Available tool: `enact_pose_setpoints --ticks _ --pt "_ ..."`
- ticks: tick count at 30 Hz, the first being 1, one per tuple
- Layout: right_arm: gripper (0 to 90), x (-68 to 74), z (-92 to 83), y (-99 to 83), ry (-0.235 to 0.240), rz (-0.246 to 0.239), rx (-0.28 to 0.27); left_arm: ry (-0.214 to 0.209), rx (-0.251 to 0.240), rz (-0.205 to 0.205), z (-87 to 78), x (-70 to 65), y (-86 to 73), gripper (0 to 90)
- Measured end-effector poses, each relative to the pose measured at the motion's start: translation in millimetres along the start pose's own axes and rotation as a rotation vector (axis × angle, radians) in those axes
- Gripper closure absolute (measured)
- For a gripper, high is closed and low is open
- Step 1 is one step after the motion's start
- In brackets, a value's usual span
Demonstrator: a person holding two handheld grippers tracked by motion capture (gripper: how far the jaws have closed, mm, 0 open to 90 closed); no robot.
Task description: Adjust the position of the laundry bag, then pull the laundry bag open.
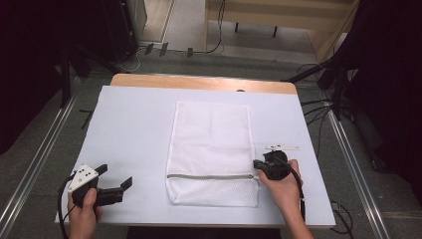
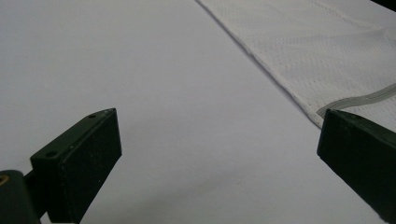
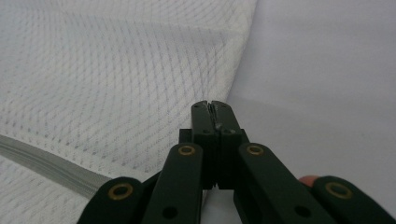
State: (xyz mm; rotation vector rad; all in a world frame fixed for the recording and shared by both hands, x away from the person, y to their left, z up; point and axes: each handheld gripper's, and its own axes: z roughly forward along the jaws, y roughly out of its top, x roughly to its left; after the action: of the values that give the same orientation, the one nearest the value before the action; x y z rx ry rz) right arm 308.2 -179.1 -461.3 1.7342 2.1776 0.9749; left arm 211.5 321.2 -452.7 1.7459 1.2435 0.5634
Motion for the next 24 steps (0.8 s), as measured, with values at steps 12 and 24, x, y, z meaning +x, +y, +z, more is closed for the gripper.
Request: enact_pose_setpoints --ticks 12,24 --pt "50.1 -25.5 -49.9 -44.5 0.106 -0.030 -0.278 -0.039 -0.009 0.020 3.2 -12.0 2.4 0.0" --pt "46.8 -18.9 -55.2 -89.4 0.136 -0.050 -0.244 -0.162 -0.003 0.087 22.9 -73.5 10.7 0.0"
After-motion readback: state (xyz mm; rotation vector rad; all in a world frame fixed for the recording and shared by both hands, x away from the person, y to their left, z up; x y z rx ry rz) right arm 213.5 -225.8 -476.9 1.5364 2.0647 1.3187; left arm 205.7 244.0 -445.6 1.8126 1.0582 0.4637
